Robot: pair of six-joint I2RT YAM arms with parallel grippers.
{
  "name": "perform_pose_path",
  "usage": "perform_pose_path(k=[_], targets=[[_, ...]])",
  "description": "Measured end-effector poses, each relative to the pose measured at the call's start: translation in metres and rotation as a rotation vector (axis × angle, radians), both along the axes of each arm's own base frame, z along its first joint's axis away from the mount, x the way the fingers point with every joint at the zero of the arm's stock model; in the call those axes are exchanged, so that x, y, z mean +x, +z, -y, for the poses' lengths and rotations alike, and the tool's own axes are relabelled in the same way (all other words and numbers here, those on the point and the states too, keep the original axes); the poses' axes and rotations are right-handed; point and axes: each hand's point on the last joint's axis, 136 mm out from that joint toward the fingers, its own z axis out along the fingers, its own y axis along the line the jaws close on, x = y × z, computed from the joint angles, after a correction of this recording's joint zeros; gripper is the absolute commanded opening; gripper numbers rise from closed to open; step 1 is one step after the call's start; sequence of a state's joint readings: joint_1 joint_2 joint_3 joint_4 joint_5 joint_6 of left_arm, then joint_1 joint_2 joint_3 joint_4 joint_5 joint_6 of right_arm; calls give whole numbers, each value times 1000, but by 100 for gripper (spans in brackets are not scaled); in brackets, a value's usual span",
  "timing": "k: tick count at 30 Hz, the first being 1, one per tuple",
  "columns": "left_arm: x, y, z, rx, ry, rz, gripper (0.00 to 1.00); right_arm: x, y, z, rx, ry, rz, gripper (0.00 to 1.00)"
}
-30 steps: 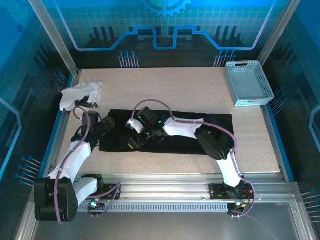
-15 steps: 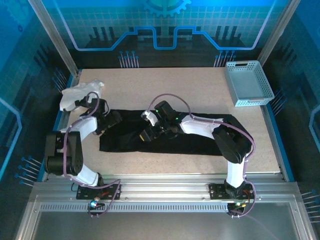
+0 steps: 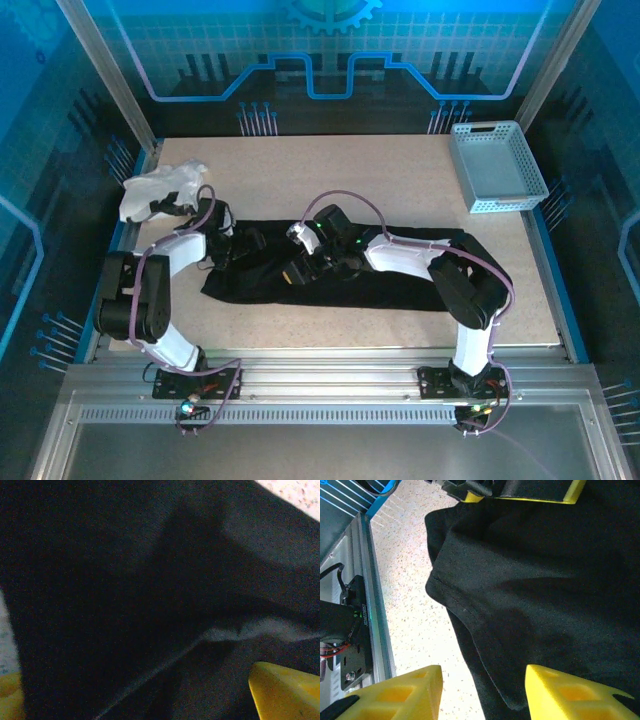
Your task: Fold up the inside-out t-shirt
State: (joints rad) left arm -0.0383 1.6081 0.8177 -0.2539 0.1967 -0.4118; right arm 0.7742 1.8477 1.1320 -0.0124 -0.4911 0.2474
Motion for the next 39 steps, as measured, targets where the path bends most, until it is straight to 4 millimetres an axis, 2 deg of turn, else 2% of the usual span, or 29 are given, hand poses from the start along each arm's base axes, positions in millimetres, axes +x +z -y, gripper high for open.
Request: perform_pose_path(k=[6,8,9,12,15,19,24,29,32,35,37,39], targets=[[-5,-7,10,-30,-29,-20,36,-1,0,5,-3,-14,0,47],[-5,-11,10,-32,-29,-31,18,-3,3,9,-4,-20,7,47],[-5,-12,11,-41,-30,-37,2,-4,5,11,-4,-24,13,47],[-2,-9,16,-66,-37,-25,0,-6,13,22,-2,-47,33,47],[-2,-5,14,-64,-24,-22,0,-1,25,42,7,-94,59,47],[-8,21,-1,18,25,4,0,15,45,73,25,-184,106,47],[2,76,-43,227,86,59,0,31,55,113,23,-303,130,47],[12,134,-112,552,146,78,0,30,46,156,-27,-422,100,48],[16,165,-139,715,161,54,0,27,50,175,-54,-477,116,48],[21,179,-137,821,121,27,0,26,56,189,-75,-524,139,48],[24,179,-119,857,54,8,0,26,58,196,-87,-548,148,49],[28,178,-92,876,-29,-1,0,27,57,203,-102,-570,150,49]])
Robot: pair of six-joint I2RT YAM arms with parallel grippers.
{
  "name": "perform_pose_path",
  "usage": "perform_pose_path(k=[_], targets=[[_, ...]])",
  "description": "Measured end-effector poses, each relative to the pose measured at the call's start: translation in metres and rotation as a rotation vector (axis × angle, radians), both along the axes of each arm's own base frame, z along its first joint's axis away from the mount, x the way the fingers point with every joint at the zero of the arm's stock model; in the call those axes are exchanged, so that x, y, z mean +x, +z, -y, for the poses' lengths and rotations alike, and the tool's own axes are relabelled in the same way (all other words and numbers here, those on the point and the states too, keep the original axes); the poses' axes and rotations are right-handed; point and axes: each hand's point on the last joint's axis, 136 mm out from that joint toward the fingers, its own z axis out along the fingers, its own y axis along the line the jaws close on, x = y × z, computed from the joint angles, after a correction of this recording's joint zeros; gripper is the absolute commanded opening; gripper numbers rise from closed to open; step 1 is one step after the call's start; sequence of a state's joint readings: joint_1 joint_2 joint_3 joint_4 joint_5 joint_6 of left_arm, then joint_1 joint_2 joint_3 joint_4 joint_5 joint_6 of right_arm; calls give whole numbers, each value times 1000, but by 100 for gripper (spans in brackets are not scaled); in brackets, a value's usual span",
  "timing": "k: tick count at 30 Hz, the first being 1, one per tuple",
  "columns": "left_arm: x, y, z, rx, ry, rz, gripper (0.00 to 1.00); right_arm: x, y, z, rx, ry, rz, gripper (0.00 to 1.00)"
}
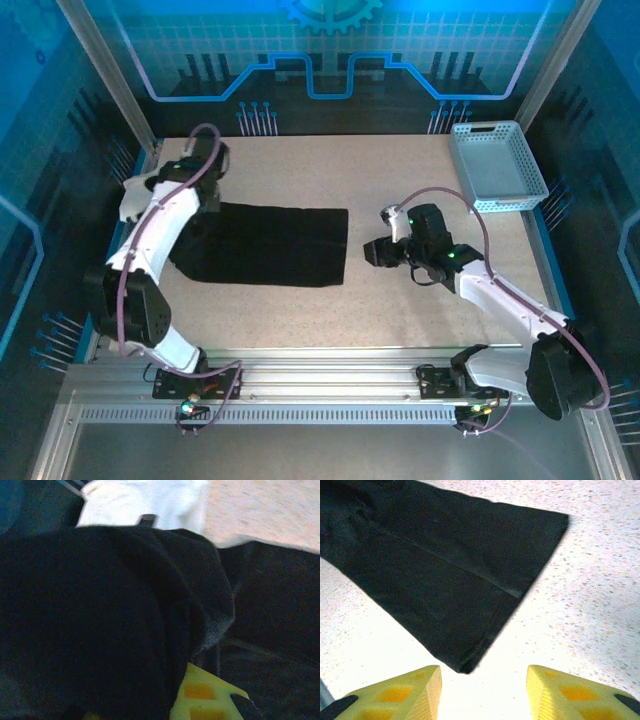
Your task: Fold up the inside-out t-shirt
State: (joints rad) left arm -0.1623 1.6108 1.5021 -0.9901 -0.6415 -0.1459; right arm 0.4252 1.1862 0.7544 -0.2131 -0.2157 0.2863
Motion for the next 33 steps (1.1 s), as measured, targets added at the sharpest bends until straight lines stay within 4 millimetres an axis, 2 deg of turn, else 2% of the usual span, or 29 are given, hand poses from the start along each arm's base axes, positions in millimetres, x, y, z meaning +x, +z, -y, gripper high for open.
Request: perform_pose_path(k=[4,8,9,10,11,13,15,17,19,20,21,24,26,28,29,33], targets=[[7,-13,67,-3,-137,-71,0,0,-5,8,-18,-27,-18,49],[13,-46,144,-83,-237,-146,1,0,-7,10,-30,-37,-25,49],[15,-56,162,-110,-256,-166,5,0,-8,11,-34,-39,-27,49],[16,-69,183,-143,-279,-189,18,0,-9,12,-38,-43,-30,49],[17,-82,207,-186,-304,-217,37,0,-10,14,-45,-49,-32,49],[19,-105,247,-273,-342,-257,55,0,-10,19,-56,-66,-33,49],[19,-120,282,-361,-377,-278,63,-1,-10,24,-62,-91,-27,49],[14,-123,304,-447,-405,-289,70,-3,-12,30,-67,-121,-25,49],[15,-112,315,-534,-420,-252,77,-6,-17,34,-69,-141,-33,49],[14,-103,313,-585,-423,-222,84,-7,-20,35,-69,-150,-44,50],[10,-95,308,-626,-418,-196,86,-8,-24,36,-70,-155,-55,50],[-11,-68,266,-747,-356,-93,88,-4,-31,31,-60,-153,-75,54],[-22,-56,231,-810,-286,-17,88,0,-40,19,-60,-130,-103,56],[-25,-55,208,-835,-233,32,86,7,-46,4,-58,-99,-131,58],[-27,-58,207,-844,-226,38,84,13,-49,-6,-55,-84,-149,58],[-46,-87,230,-874,-259,-12,74,57,-50,-44,-15,-60,-176,57]])
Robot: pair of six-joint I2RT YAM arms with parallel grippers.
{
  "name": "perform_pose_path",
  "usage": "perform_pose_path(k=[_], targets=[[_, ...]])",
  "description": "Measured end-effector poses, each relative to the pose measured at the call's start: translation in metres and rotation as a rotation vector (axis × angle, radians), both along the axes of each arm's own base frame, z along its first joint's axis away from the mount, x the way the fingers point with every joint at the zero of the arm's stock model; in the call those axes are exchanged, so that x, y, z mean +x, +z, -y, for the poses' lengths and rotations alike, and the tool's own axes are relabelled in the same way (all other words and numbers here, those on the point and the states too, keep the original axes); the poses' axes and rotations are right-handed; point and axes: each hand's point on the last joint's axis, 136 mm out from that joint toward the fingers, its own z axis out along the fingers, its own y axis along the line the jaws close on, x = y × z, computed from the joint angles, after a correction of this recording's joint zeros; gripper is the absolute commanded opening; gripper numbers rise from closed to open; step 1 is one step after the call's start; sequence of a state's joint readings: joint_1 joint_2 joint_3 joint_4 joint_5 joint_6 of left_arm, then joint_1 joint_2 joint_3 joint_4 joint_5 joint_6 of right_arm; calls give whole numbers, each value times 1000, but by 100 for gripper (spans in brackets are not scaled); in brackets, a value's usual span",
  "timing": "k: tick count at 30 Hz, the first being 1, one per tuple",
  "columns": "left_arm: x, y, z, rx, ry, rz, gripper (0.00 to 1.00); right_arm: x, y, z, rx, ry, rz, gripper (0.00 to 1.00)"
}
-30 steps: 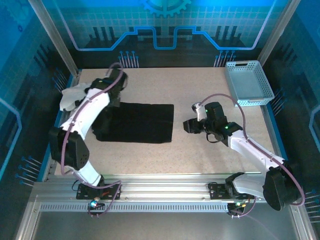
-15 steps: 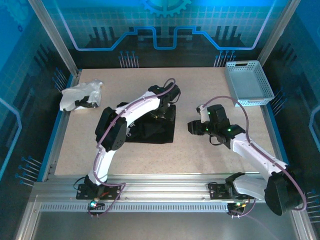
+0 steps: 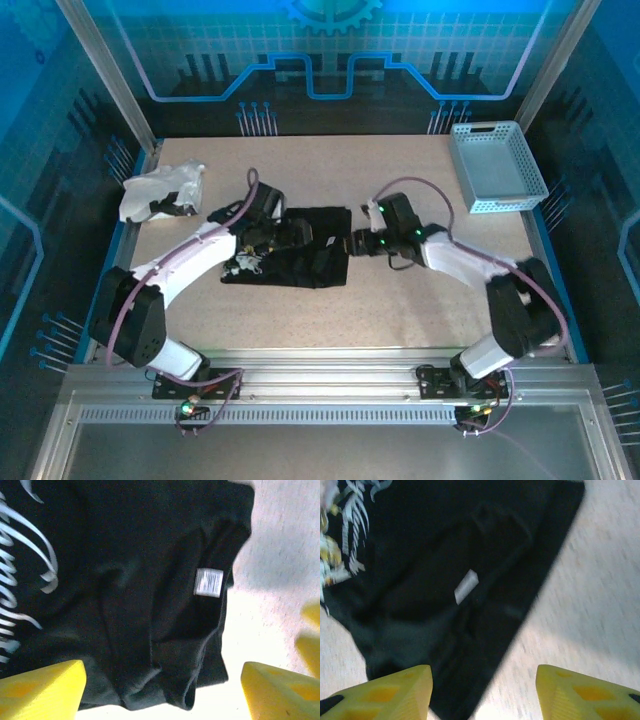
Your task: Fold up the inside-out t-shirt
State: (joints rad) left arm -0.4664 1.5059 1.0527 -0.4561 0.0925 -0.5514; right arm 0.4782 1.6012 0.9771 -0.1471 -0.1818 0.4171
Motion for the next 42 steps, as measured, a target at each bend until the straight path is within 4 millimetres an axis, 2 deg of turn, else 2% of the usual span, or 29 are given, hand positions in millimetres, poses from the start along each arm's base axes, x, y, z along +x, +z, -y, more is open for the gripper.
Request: perform_pose_path(k=[2,5,11,15,20,26,28,32,37,42], targets=[[-12,-14,11,-5,-28,-22,70,25,-2,-15,23,-12,-4,55],[-20,-30,21,-6,-47,-45,65,50,-13,-27,30,-31,-27,51],[-17,-46,36,-14,-61,-50,50,77,-40,-37,-8,-60,-90,41],[-17,-56,43,-21,-76,-62,40,82,-50,-32,-59,-82,-110,41],[-19,-63,52,-32,-101,-68,27,83,-52,-23,-99,-83,-102,48],[-23,-67,59,-42,-123,-81,8,86,-51,-6,-105,-100,-107,49],[-23,-67,60,-46,-127,-81,5,86,-51,-4,-104,-99,-107,45],[-23,-64,65,-60,-138,-76,1,86,-49,-10,-80,-74,-113,26],[-24,-55,79,-85,-170,-53,0,90,-49,-16,-56,-55,-117,10],[-22,-34,107,-122,-223,1,2,98,-39,-13,-34,-52,-104,6]])
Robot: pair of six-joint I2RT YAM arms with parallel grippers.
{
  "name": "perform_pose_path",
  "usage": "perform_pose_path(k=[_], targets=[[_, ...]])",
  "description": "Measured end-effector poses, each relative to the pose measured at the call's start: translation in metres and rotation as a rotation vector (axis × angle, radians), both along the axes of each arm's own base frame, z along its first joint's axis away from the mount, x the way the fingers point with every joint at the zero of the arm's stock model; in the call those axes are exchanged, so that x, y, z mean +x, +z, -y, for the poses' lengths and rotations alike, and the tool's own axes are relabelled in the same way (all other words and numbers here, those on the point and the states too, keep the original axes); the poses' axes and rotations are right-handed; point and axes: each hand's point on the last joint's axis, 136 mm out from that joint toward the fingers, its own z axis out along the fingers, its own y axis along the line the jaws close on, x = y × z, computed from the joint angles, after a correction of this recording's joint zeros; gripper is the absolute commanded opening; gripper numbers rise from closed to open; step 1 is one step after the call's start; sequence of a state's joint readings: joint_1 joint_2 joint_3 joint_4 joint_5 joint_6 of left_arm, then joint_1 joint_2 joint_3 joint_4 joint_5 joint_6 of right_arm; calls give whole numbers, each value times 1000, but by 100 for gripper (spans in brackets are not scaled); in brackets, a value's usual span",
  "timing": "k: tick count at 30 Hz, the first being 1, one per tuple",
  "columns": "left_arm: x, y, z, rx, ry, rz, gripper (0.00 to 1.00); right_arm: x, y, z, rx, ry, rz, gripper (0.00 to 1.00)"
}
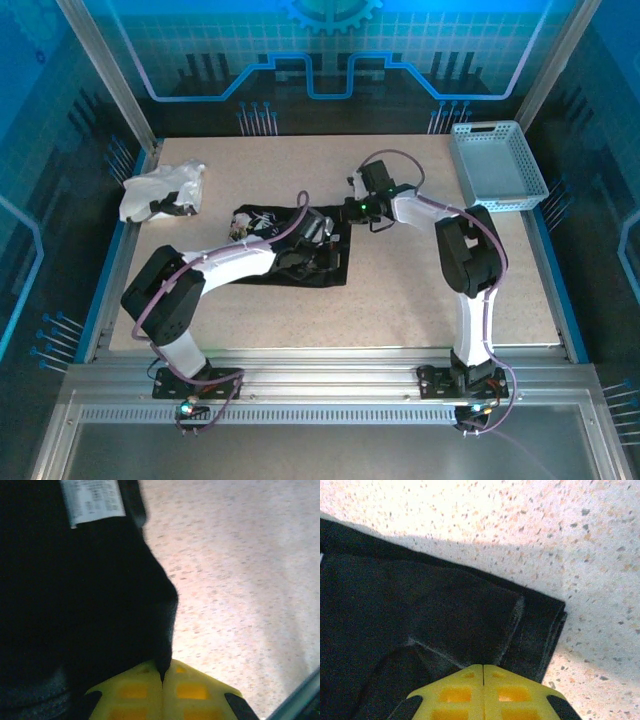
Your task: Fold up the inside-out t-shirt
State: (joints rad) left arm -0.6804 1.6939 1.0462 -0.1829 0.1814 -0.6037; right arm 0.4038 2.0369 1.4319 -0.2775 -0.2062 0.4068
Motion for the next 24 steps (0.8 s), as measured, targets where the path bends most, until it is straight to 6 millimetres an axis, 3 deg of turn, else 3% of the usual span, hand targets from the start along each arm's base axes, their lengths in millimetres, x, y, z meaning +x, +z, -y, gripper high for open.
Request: perform_pose_path(k=[3,6,13,17,20,22,24], targets=[[4,7,18,-22,-25,27,10,8,9,4,10,0,7,10],[6,1,30,-25,-43,30,13,18,15,3,18,11,13,17],[5,-10,42,-39,-75,2,54,18,-2,20,-22,16,-55,40],[3,9,37,-50,-102,39,62,17,3,43,-37,-10,-60,45],[7,43,7,-83,-67,103,66,-3,21,58,-32,-26,-48,45],[25,65,-36,-113,39,141,67,-27,37,59,-2,-18,-32,45],[52,73,-86,-129,183,157,66,-52,50,48,42,7,-20,44]])
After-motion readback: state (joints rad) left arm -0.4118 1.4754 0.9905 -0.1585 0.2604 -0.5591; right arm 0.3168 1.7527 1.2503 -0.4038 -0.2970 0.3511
